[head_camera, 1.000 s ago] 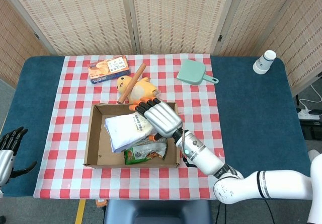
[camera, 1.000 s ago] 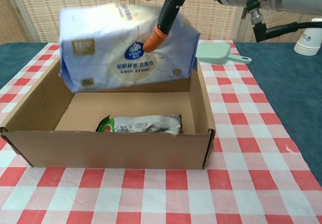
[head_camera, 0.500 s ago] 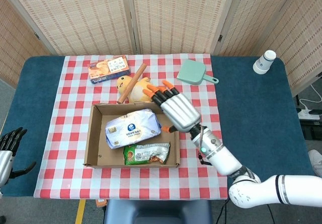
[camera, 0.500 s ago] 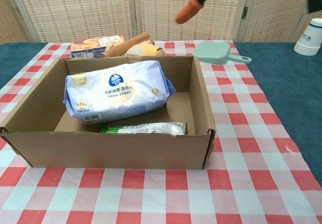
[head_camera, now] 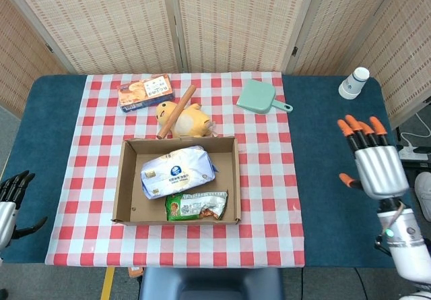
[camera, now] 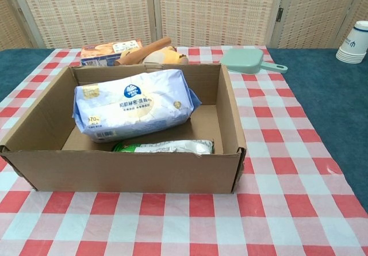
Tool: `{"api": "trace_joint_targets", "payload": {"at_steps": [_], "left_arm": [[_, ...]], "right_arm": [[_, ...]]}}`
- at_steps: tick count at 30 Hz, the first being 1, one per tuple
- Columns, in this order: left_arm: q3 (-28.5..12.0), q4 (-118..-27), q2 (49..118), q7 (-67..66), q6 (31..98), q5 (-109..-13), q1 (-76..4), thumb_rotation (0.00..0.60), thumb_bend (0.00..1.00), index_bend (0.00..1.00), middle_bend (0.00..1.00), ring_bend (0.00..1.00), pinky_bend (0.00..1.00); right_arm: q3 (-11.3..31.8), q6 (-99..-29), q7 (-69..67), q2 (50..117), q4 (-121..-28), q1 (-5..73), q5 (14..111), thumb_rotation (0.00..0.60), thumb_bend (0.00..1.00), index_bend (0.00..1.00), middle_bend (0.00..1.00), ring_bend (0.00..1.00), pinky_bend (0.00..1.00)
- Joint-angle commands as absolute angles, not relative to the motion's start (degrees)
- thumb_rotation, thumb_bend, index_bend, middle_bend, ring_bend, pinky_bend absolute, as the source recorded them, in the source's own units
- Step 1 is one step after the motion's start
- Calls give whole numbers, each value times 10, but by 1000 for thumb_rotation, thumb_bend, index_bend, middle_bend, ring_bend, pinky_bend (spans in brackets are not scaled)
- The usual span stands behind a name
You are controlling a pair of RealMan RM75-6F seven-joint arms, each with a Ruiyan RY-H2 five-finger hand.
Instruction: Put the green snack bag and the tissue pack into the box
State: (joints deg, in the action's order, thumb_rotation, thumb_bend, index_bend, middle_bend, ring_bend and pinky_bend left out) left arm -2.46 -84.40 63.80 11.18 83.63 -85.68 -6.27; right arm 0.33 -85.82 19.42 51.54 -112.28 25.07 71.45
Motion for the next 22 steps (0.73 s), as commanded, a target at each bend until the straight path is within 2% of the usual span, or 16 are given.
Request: {"api": "trace_joint_targets", "payload": {"at_steps": [1, 5, 12, 22], "left_arm": [[-23, -847, 638, 108, 836, -860, -63, 600, 201, 0, 0, 0, 74], [-23, -852, 642, 96, 833, -864, -67, 600, 200, 0, 0, 0, 74], [-22, -857, 647, 72, 819, -861, -75, 600, 201, 0, 0, 0, 74], [-23, -856, 653, 58, 808, -852, -79, 600, 201, 0, 0, 0, 74]], "right_arm": [[-43, -939, 43, 548, -980, 142, 783, 600, 0, 0, 0, 0, 0], [-42, -943, -14, 571, -919, 114, 794, 600, 0, 0, 0, 0, 0], [-13, -947, -62, 591, -844, 100, 811, 600, 0, 0, 0, 0, 0], [8, -911, -84, 608, -804, 96, 814, 600, 0, 0, 0, 0, 0]]}}
